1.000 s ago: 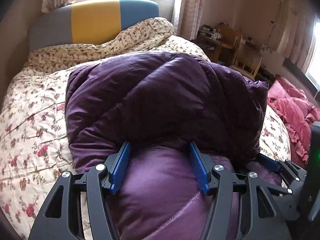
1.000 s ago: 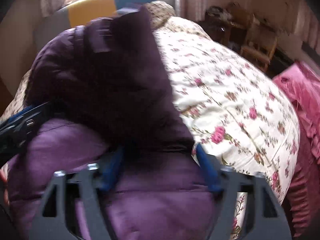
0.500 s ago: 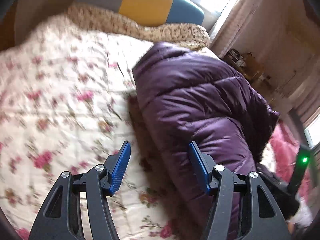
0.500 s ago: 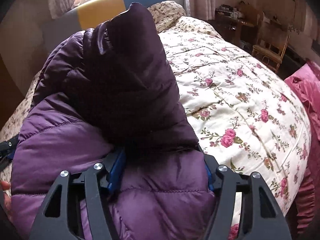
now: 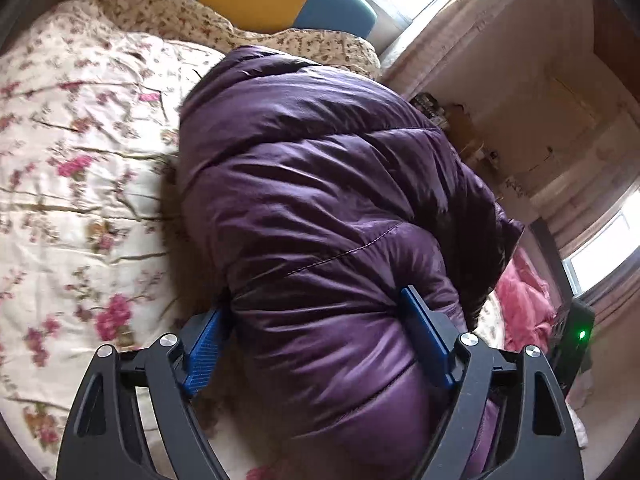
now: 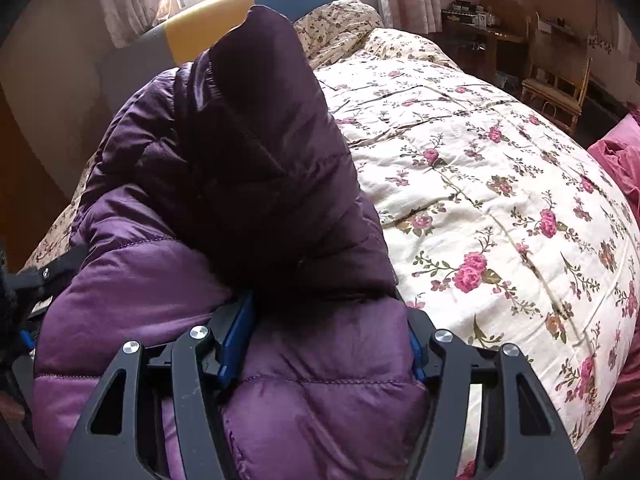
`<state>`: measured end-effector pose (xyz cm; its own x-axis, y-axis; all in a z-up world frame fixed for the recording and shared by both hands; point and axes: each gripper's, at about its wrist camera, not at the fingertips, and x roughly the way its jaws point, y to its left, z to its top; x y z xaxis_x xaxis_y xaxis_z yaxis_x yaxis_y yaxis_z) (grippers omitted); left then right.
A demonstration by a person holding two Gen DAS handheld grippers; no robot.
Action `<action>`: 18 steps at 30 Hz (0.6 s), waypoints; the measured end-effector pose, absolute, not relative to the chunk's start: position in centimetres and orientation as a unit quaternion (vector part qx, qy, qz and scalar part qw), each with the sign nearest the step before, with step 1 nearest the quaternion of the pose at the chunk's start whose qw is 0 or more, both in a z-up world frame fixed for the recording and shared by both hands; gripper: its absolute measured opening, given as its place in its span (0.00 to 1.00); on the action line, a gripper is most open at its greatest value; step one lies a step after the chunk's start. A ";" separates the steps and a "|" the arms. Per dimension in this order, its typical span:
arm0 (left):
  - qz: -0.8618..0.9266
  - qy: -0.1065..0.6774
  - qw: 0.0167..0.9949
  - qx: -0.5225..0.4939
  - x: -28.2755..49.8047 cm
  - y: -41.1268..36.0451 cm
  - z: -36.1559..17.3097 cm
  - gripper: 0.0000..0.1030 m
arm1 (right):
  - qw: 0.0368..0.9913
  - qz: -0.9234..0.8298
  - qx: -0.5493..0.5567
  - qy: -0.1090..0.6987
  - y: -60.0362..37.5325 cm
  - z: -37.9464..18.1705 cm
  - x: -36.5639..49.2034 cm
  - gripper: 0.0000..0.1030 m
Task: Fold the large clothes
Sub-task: 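Grasp the jacket bundle with the right gripper and fold it over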
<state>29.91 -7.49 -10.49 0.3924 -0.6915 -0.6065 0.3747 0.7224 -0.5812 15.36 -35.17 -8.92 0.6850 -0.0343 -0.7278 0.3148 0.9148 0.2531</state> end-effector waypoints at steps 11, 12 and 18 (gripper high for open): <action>-0.355 0.414 0.825 -0.151 27.6 -5.3 -7.7 0.41 | 0.912 -0.067 0.160 0.371 -31.7 -6.6 14.2 0.26; -0.352 0.410 0.827 -0.153 27.4 -4.6 -7.3 0.41 | 0.914 -0.059 0.155 0.371 -30.9 -6.3 14.1 0.25; -0.317 0.386 0.851 -0.160 25.8 1.7 -5.4 0.41 | 0.920 0.005 0.120 0.374 -24.6 -5.1 15.0 0.24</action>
<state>25.78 1.71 -5.42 0.5012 -0.6630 -0.5561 0.4155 0.7481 -0.5174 15.00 -24.64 -5.05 0.7206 0.0993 -0.6862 0.0804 0.9710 0.2250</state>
